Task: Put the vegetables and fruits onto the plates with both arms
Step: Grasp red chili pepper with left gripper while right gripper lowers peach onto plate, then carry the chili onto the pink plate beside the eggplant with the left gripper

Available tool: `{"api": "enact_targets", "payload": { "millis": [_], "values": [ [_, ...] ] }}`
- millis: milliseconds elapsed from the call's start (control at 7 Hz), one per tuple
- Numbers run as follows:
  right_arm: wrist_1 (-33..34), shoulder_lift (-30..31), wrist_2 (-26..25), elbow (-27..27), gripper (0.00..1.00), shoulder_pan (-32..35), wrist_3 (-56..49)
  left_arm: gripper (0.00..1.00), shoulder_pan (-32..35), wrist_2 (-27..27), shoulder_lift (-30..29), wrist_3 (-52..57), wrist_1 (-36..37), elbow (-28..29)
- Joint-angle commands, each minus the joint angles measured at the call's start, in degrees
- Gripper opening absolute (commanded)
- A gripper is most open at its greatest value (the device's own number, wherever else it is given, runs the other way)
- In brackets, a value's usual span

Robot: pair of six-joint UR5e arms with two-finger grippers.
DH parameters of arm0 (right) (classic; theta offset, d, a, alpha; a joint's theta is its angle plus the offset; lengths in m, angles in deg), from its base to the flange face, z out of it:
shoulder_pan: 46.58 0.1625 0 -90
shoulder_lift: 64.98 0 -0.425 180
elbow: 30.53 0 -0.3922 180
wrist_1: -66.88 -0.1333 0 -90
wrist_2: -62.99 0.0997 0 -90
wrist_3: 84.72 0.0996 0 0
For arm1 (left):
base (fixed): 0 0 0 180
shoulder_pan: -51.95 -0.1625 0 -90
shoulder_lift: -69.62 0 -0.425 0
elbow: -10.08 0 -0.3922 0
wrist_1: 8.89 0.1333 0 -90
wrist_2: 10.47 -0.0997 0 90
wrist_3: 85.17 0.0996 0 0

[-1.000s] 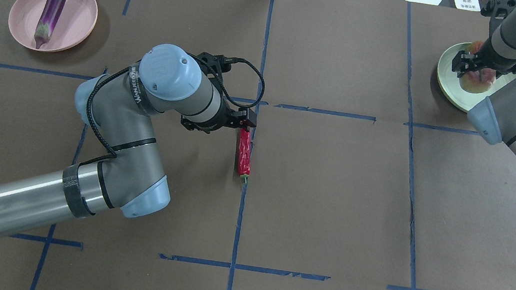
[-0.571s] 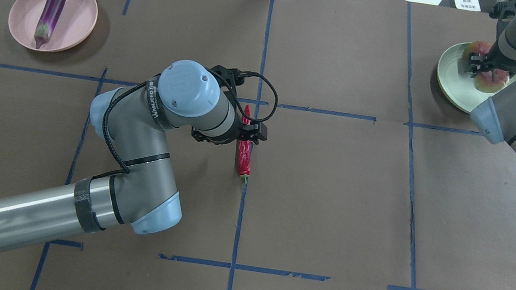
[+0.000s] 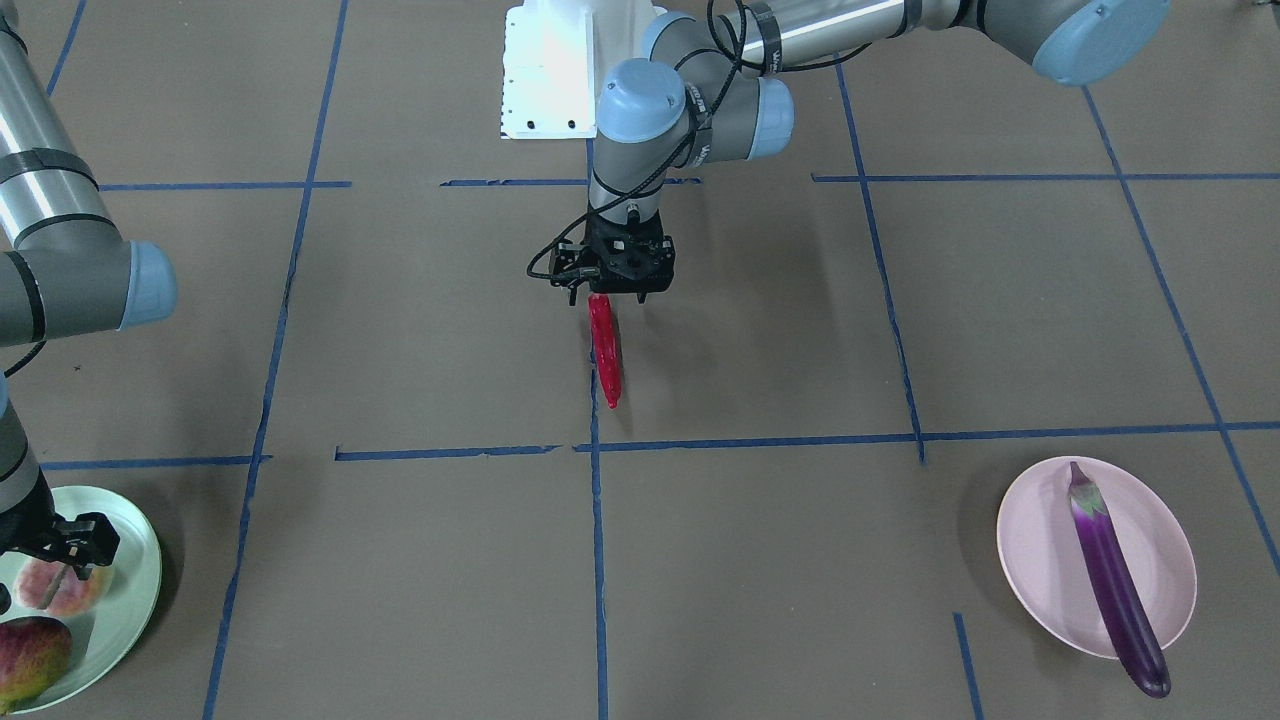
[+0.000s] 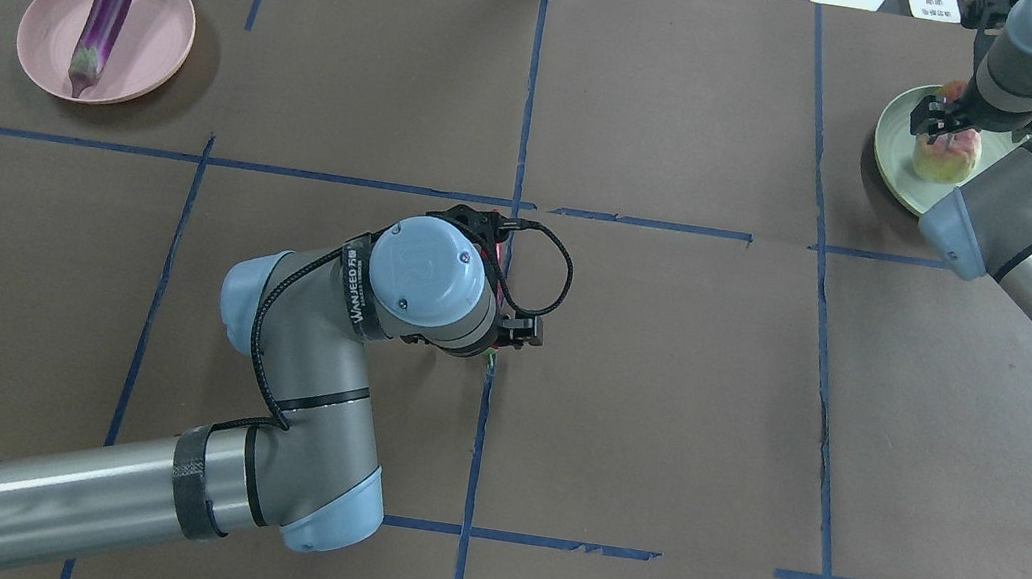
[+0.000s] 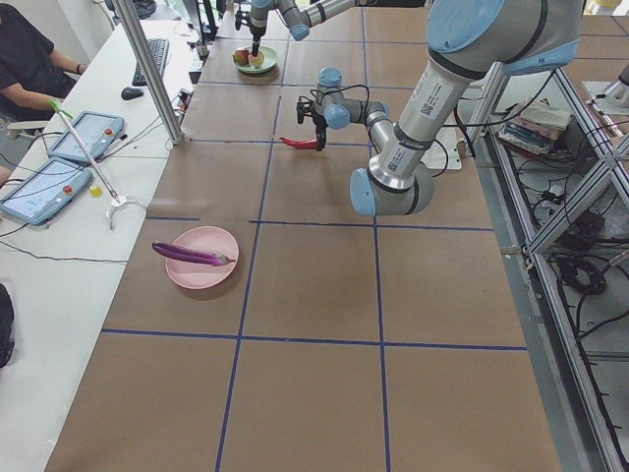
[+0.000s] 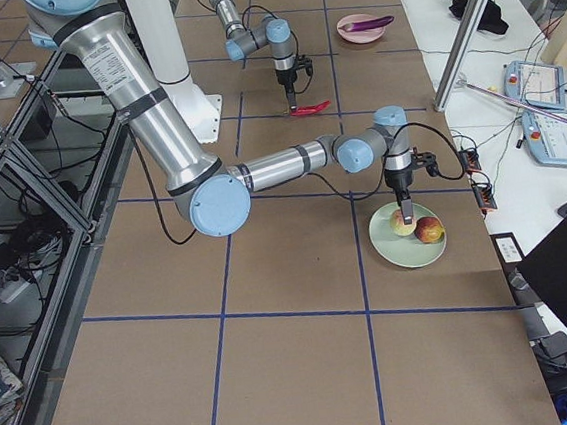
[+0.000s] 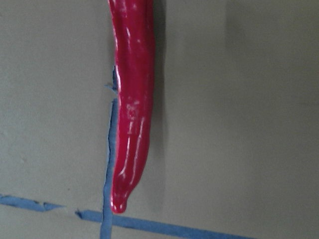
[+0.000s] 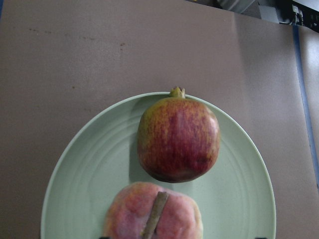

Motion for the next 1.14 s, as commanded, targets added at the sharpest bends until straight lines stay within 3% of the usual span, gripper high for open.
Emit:
{"api": "enact_targets", "payload": {
  "millis": [0,143,429,571,857,1000],
  "values": [
    [-0.04,-0.08,0.07,0.12,1.0,0.06,-0.05,0.6,-0.45,-0.4,-0.52,-0.01,0.22,0.16],
    [-0.04,-0.08,0.07,0.12,1.0,0.06,-0.05,0.5,-0.45,-0.93,-0.61,0.08,0.22,0.34],
    [0.05,0.18,0.07,0.12,1.0,-0.03,-0.14,0.05,0.77,-2.6,-0.61,0.26,0.05,0.6],
    [-0.03,0.01,0.07,0.38,1.0,-0.03,-0.05,0.0,3.48,-2.95,-0.61,0.35,0.14,0.43],
    [0.84,-0.08,0.68,5.01,1.0,0.49,-0.14,0.0,12.25,-2.52,1.04,0.52,-0.04,-0.1],
    [1.02,0.01,6.26,8.0,1.0,2.59,0.04,0.0,17.08,-1.56,5.41,1.57,-1.26,-0.36]
  ]
}}
